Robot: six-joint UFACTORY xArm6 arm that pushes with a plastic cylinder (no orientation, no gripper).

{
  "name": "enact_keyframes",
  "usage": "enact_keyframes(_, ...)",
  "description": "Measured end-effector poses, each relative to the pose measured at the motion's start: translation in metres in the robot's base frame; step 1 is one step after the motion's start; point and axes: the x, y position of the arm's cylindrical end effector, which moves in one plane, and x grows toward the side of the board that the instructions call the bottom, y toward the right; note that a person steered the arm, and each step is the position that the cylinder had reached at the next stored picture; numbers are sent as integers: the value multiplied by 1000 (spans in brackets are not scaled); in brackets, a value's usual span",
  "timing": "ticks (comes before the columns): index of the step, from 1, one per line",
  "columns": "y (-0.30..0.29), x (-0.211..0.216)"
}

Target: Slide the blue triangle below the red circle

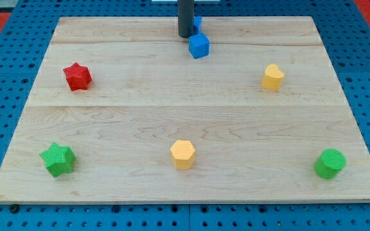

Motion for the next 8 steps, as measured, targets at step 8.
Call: enact_keyframes(8,56,-55)
